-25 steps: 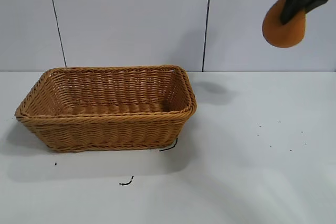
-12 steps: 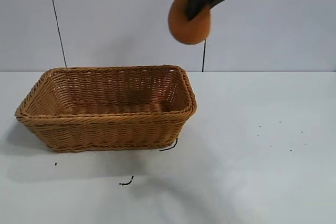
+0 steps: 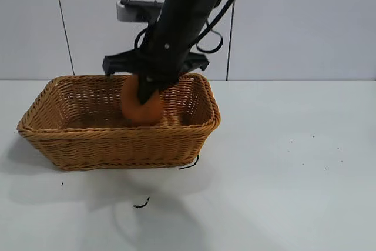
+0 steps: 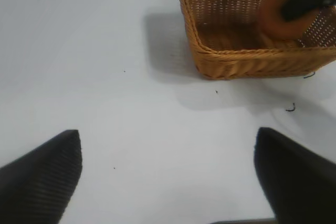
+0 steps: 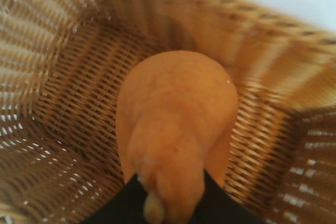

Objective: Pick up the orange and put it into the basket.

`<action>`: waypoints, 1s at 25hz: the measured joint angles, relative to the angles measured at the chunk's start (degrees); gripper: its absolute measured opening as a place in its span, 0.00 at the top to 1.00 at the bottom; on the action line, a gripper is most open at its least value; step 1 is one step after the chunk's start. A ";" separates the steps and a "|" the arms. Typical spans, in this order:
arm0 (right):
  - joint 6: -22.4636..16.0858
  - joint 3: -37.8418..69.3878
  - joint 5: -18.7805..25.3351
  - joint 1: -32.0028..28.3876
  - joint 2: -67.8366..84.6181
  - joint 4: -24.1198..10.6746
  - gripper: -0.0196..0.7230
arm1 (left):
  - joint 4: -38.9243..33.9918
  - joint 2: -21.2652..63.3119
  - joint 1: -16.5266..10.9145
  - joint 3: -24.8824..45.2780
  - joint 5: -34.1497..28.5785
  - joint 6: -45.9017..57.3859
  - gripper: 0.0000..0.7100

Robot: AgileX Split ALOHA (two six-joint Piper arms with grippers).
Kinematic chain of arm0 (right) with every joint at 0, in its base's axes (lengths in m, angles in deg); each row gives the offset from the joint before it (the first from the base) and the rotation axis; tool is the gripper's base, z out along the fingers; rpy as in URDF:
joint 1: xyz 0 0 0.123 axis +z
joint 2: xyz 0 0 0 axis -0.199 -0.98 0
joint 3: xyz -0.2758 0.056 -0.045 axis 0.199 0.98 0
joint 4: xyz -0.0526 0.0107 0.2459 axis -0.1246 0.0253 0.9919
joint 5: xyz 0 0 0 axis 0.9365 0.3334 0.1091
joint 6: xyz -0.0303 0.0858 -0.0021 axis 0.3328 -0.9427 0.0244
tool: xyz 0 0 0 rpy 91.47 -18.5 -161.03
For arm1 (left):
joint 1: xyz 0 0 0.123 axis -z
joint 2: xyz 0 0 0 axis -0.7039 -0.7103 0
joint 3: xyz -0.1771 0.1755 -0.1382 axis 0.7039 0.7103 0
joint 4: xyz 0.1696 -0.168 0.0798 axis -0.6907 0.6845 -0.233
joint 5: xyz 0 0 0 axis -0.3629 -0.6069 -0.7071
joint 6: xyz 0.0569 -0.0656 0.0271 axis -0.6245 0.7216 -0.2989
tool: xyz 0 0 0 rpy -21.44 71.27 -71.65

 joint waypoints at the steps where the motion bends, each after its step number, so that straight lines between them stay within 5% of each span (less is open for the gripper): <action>1: 0.35 0.00 0.36 0.00 0.05 0.00 0.41 | 0.00 0.00 0.00 0.00 0.00 0.00 0.10; 3: 1.19 0.00 1.02 0.10 0.11 0.00 0.19 | 0.00 0.00 0.00 0.00 0.00 0.00 0.10; 6: 1.51 -0.13 3.12 0.11 1.34 -0.09 0.07 | 0.00 0.00 0.00 0.00 0.00 0.00 0.10; 16: -3.00 -16.54 16.68 -4.69 3.98 -4.33 0.04 | 0.00 0.00 0.00 0.00 -0.10 0.00 0.10; 22: -4.60 -22.93 24.68 -13.07 4.10 -11.96 0.04 | 0.00 0.00 0.00 0.00 -0.10 0.00 0.10; 25: -4.60 -22.93 27.10 -17.48 4.10 -13.13 0.04 | 0.00 0.00 0.00 0.00 -0.10 0.00 0.10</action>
